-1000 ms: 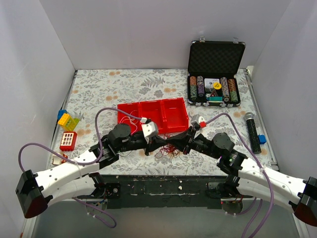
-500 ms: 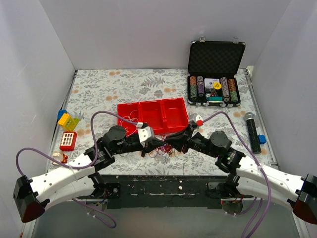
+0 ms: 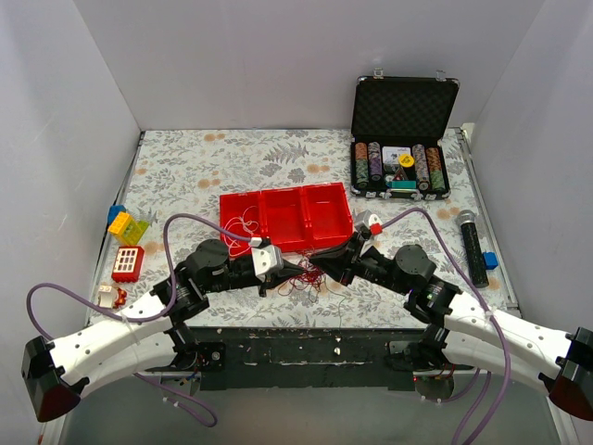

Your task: Untangle the cables

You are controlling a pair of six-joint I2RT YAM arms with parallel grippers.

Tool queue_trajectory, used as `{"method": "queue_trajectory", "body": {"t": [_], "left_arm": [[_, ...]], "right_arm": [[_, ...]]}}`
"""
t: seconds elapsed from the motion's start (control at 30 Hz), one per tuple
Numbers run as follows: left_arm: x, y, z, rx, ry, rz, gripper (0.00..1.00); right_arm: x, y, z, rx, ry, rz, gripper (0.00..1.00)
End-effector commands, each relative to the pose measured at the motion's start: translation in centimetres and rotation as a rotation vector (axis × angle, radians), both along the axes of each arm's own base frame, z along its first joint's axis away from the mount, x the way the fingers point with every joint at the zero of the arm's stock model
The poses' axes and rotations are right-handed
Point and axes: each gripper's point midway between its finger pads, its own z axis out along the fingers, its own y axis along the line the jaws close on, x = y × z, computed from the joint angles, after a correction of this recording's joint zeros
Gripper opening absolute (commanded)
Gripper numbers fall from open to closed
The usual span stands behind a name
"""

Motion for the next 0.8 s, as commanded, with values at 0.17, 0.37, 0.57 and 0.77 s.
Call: {"method": "queue_trajectory", "body": {"t": [0.17,0.37,0.57,0.77], "left_arm": [[-0.6,0.4,-0.1,0.004,-0.044,-0.025,0.00],[-0.6,0.5,-0.3,0.014,-0.079,-0.035,0.00],[-0.7,0.5,0.1,0.010,-0.111,-0.045,0.00],[-0.9,0.5,0.2,0.009,-0.133,-0.054,0.00]], "right_arm": [[0.3,0.0,3.6,0.068,-0.056,-0.010,0.22],[-0.2,0.5,3.4,0.083,-0.048,0.028,0.27],[-0.3,0.8,3.3,0.103,-0.029,0.038,0.36],[-0.4,1.2,3.7,0.122,-0.029,0.058,0.36]]}}
